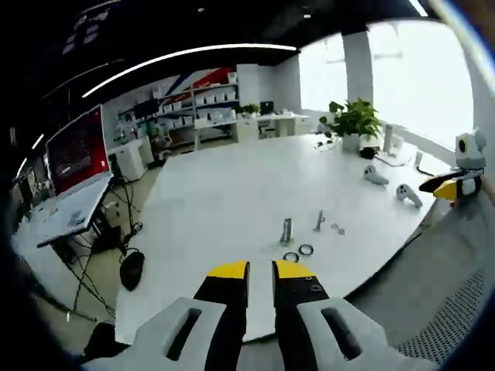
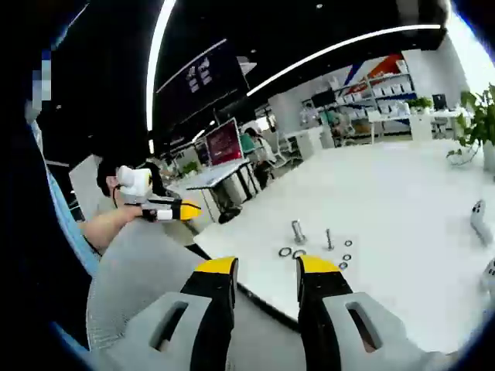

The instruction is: Place the washer onto the threaded stud by aligning its center hole with the stud, sliding it down to the base, and recovering from edge contact or off-axis alignment until the washer reaches the visible bottom stop.

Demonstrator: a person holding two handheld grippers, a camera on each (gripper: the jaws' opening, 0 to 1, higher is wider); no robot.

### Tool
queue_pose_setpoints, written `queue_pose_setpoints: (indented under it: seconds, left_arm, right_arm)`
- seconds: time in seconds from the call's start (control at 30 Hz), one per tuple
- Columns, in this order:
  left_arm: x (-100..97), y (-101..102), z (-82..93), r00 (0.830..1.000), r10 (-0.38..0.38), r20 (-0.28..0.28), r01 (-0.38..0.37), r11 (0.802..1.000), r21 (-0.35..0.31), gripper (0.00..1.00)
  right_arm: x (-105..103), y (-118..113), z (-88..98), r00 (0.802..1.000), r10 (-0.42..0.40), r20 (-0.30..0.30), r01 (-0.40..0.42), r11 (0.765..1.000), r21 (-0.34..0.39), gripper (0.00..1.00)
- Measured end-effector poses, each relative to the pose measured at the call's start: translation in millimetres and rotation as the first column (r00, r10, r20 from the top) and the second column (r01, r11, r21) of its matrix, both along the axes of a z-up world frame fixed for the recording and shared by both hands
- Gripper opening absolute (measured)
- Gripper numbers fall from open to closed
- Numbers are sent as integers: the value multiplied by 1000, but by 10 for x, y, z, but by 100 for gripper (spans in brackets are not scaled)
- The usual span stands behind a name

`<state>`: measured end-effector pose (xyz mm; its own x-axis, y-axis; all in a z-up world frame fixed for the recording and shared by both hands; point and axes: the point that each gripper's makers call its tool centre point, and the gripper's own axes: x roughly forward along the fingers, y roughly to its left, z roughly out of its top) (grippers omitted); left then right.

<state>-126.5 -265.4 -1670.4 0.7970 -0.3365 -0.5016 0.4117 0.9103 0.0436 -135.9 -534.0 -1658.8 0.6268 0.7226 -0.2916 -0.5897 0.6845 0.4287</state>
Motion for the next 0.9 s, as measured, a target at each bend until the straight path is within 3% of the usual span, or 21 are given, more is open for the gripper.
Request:
queue_pose_setpoints:
  seconds: [0.17,0.43,0.9]
  left_arm:
    - [-33,-10,-74,999,-12,-44,13,1000,13,8]
    - [-4,58,-66,999,33,-36,-33,999,13,7]
    - [-15,84,-92,998,45,-47,-44,999,14,7]
  right_arm:
    - [-24,20,-8,1000,21,-9,-21,1000,-5,31]
    - [-43,37,20,1000,28,-6,-28,1000,13,30]
    - [-98,117,35,996,87,-5,-87,996,19,29]
